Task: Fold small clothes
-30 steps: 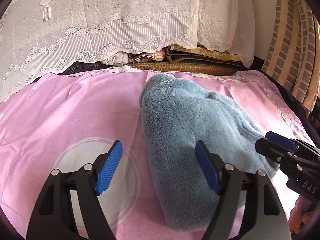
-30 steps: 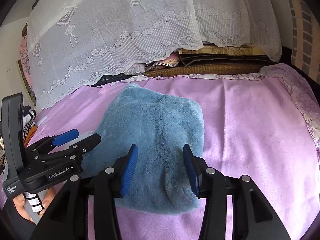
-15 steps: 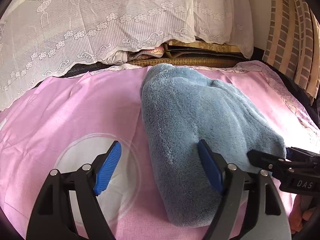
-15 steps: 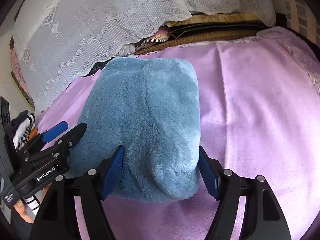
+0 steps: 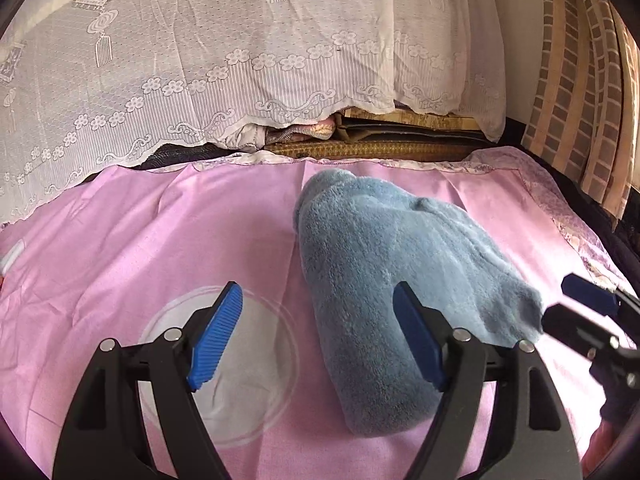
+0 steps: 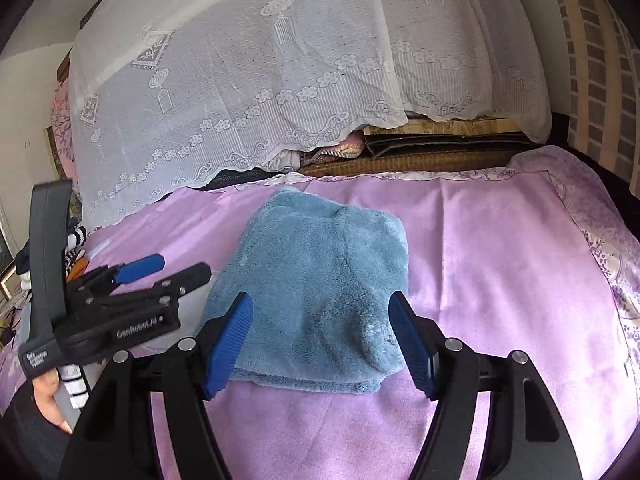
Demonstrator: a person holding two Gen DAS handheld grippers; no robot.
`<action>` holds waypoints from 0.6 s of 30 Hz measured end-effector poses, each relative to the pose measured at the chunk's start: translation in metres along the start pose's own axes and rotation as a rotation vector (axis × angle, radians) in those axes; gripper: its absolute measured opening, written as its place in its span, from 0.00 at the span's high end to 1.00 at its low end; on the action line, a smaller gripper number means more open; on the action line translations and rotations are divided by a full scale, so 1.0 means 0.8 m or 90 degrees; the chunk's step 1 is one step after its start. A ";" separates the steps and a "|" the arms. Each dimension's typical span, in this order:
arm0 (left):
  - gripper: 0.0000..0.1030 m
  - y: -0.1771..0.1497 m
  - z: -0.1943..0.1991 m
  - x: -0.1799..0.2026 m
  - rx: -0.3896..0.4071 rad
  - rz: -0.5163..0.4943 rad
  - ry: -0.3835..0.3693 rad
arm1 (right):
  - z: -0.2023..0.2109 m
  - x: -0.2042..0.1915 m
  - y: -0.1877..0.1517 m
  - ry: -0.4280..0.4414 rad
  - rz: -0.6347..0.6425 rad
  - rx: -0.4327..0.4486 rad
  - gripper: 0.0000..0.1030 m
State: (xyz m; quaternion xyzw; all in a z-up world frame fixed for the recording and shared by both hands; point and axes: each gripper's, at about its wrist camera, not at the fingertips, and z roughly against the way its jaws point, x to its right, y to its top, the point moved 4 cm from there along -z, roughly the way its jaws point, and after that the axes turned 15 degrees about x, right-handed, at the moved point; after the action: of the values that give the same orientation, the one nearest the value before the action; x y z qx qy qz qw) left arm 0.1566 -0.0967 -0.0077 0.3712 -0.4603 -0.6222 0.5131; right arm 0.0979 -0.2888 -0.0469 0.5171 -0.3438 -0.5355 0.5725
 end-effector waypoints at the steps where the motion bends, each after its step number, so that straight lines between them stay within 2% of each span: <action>1: 0.27 0.006 -0.007 -0.002 -0.002 0.002 0.001 | -0.003 -0.003 -0.002 0.001 0.006 -0.005 0.45; 2: 0.27 0.013 -0.015 -0.003 -0.004 0.000 0.004 | -0.007 -0.006 -0.003 0.001 0.012 -0.010 0.48; 4: 0.26 0.026 -0.035 -0.004 -0.009 -0.006 0.007 | -0.016 -0.013 -0.002 0.008 0.020 -0.021 0.62; 7: 0.26 0.038 -0.071 0.001 -0.030 -0.003 0.005 | -0.035 -0.028 0.004 0.029 0.034 -0.033 0.69; 11: 0.26 0.037 -0.122 0.005 -0.059 -0.011 0.009 | -0.061 -0.052 0.003 0.059 0.055 -0.043 0.69; 15: 0.22 0.009 -0.169 0.004 -0.106 -0.025 0.019 | -0.086 -0.045 -0.030 0.059 0.043 -0.090 0.69; 18: 0.14 -0.012 -0.181 0.006 -0.092 -0.045 0.036 | -0.097 -0.039 -0.049 0.056 0.039 -0.109 0.69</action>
State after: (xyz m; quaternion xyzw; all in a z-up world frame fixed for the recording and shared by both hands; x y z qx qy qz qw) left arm 0.2878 -0.1287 -0.0603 0.3670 -0.3861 -0.6606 0.5290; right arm 0.1555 -0.2367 -0.0976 0.4787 -0.2871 -0.5219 0.6450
